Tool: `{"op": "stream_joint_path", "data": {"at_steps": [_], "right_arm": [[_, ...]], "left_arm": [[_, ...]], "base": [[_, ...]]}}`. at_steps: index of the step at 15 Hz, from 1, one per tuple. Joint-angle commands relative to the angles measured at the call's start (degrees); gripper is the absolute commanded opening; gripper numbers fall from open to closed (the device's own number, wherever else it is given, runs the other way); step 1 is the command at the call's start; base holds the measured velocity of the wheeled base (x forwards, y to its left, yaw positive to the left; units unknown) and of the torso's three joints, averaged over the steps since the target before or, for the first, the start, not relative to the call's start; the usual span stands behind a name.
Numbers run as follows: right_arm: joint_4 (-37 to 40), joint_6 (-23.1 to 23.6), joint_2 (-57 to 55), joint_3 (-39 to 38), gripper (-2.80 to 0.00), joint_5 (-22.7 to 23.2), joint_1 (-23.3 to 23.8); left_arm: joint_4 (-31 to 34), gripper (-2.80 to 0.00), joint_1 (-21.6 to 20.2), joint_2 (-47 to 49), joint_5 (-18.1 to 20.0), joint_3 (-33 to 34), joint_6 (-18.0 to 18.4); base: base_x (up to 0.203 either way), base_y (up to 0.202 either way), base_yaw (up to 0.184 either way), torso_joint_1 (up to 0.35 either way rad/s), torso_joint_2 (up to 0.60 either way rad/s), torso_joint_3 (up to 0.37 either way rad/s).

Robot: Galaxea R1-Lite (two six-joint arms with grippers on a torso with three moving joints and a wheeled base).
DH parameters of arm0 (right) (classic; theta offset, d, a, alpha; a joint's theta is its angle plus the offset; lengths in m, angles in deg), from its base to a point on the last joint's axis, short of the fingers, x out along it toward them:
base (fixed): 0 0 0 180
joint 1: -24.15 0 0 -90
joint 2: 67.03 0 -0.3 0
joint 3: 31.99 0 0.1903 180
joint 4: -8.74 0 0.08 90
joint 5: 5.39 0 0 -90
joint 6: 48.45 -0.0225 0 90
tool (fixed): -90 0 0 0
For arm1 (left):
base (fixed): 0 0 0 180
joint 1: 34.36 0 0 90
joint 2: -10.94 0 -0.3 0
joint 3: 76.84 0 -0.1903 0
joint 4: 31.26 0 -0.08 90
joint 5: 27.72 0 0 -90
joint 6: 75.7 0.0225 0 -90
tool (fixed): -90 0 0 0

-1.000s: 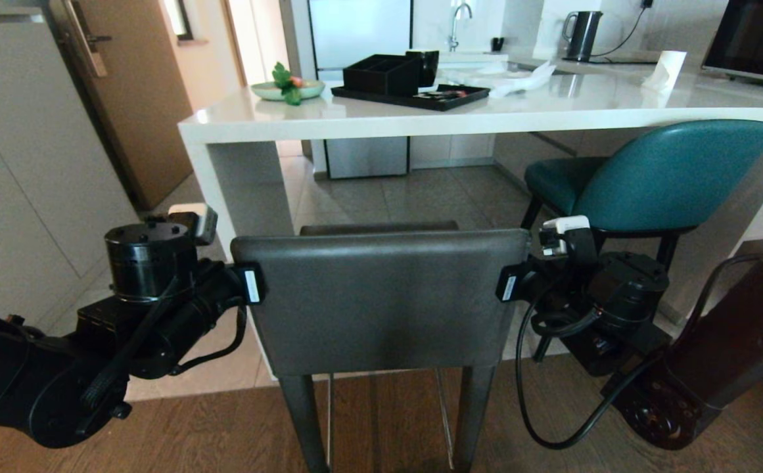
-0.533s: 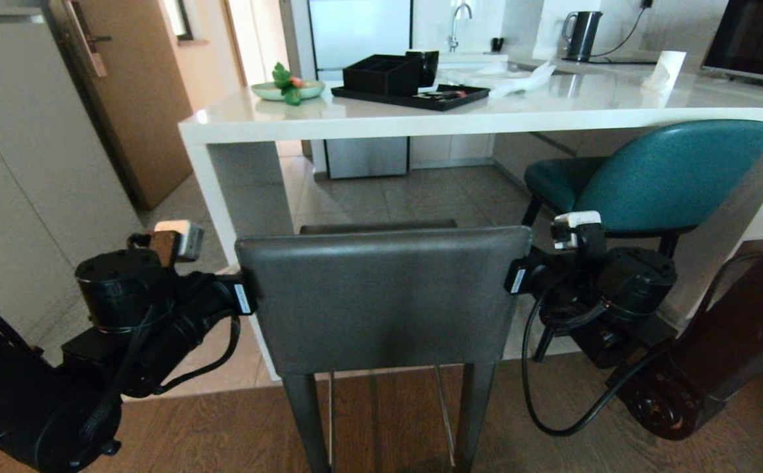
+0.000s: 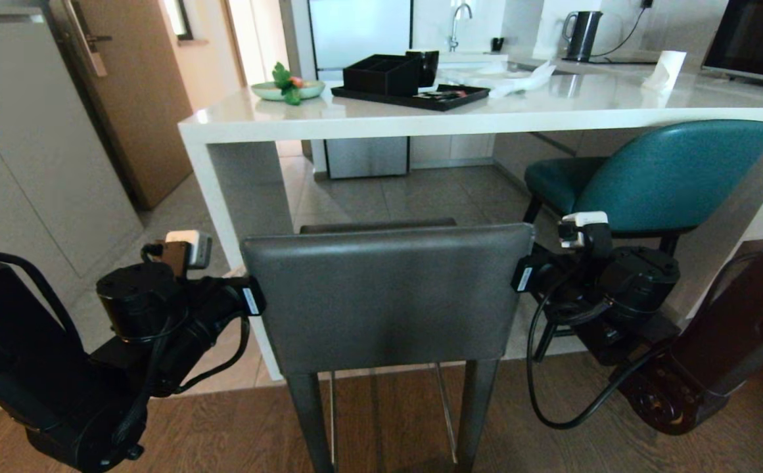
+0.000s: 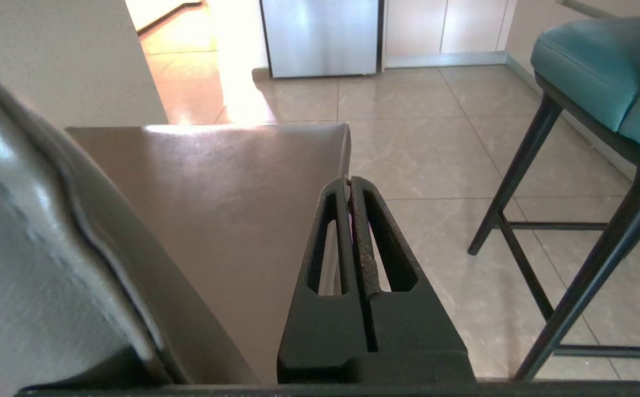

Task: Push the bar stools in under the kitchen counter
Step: Push the gray chair back under the dining table

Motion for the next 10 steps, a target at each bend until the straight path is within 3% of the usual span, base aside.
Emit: {"op": "stream_joint_path", "data": {"at_steps": [1,3,5,10], "right_arm": [[-0.38,0.07,-0.09,-0.26,-2.8,0.02,-0.35],[-0.38,0.07,-0.16,-0.33,-2.8,0.02,-0.61],[-0.38,0.07,-0.29,-0.41,-2.8,-0.07,-0.79],[-0.38,0.07,-1.15,0.29,-2.8,0.02,-0.7]], "left_arm": [[-0.87,-2.8,0.45,0.12,-0.08,0.02,-0.24],[-4.37,-2.8,0.24,1.14,-0.15,0.6,0.13],[-5.0,-2.8,0.06,3.2,-0.42,1.13,2.82],[-5.02,-2.8,0.35,4.08,-0.52,0.97,3.26]], "base": [[0.0,0.0,0.0,0.0,0.0,0.0],[0.0,0.0,0.0,0.0,0.0,0.0],[0.0,0.0,0.0,0.0,0.0,0.0],[0.0,0.0,0.0,0.0,0.0,0.0]]}}
